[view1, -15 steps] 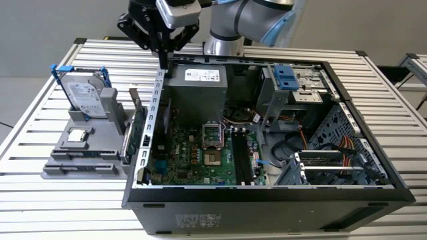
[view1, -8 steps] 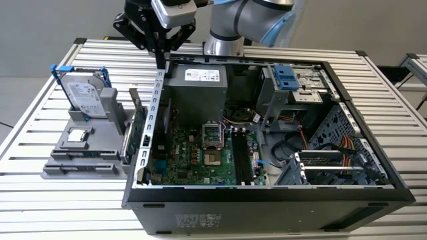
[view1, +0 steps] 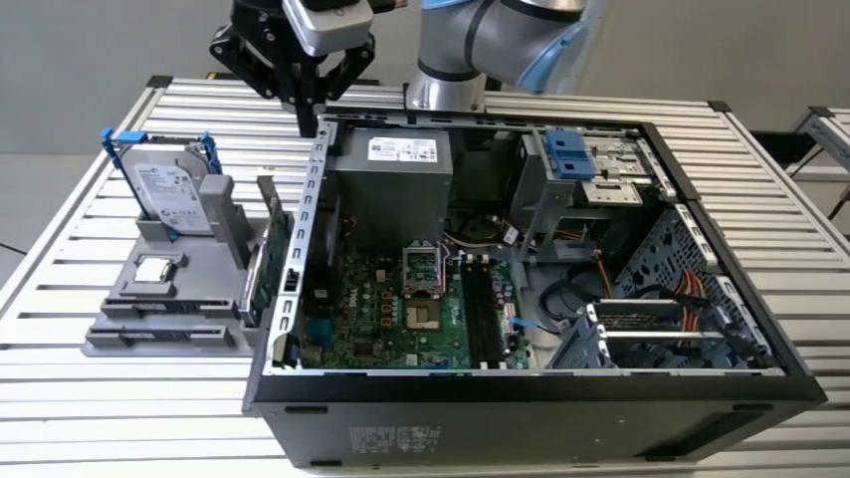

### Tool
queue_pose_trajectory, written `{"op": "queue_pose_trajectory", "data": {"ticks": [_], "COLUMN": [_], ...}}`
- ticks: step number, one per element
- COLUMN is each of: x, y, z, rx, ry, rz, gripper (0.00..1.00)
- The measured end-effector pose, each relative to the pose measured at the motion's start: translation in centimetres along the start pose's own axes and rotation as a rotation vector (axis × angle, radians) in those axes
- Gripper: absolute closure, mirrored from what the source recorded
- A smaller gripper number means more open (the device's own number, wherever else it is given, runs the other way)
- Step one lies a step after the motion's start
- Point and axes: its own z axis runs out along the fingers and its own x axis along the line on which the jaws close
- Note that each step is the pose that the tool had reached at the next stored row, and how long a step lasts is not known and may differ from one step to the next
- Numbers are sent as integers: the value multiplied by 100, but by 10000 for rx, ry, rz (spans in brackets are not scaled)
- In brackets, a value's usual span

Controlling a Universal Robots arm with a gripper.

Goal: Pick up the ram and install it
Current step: 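Reach for the ram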

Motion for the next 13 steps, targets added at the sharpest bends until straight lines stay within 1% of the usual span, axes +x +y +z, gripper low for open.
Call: {"op": "queue_pose_trajectory", "data": {"ticks": [8,13], "x": [123,175], "y": [1,1], "z": [-2,-3], "rx": [-1,-2], "ry": [5,6], "rz": [-84,-125], "gripper": [100,100]}}
